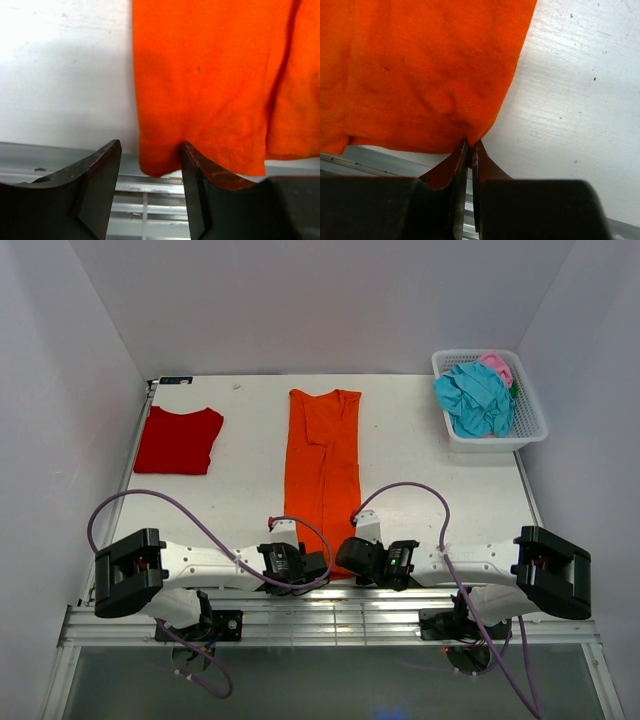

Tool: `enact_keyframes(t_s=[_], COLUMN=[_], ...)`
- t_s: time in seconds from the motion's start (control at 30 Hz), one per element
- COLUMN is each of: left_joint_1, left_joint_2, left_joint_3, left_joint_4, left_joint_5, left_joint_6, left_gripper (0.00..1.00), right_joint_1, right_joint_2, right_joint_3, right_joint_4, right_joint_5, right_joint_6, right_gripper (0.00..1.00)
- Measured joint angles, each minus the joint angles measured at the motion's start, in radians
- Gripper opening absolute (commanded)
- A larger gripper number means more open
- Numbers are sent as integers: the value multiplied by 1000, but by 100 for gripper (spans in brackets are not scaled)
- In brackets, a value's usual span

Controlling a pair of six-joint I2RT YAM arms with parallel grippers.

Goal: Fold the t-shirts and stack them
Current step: Grab the bottom of the folded rectangular tshirt with both arms

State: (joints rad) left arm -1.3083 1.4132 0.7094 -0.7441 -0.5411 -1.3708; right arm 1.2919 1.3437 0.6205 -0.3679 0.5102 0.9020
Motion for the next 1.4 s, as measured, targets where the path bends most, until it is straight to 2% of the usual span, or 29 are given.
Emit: enact_keyframes(t_s=[0.27, 0.6, 1.17, 1.4], left_joint_1=[-27, -47, -51, -51], left_joint_2=[-79, -82, -82, -73], left_joint_3=[-8, -12, -75, -7], left_joint_4=[-109, -175, -197, -201], left_joint_5=[2, -2, -14, -52], left_joint_6=[-61, -126, -206, -184], left_gripper=[61, 61, 60, 60], right_joint_1=[0, 0, 6, 8], right_joint_2=[26, 38, 49, 50], right_joint_3=[21, 31, 40, 41], right_joint_4=[1, 2, 2, 1], right_joint_5=[0, 0, 4, 7], right_joint_6=[-18, -23, -27, -27], right_gripper=[8, 8, 8, 8])
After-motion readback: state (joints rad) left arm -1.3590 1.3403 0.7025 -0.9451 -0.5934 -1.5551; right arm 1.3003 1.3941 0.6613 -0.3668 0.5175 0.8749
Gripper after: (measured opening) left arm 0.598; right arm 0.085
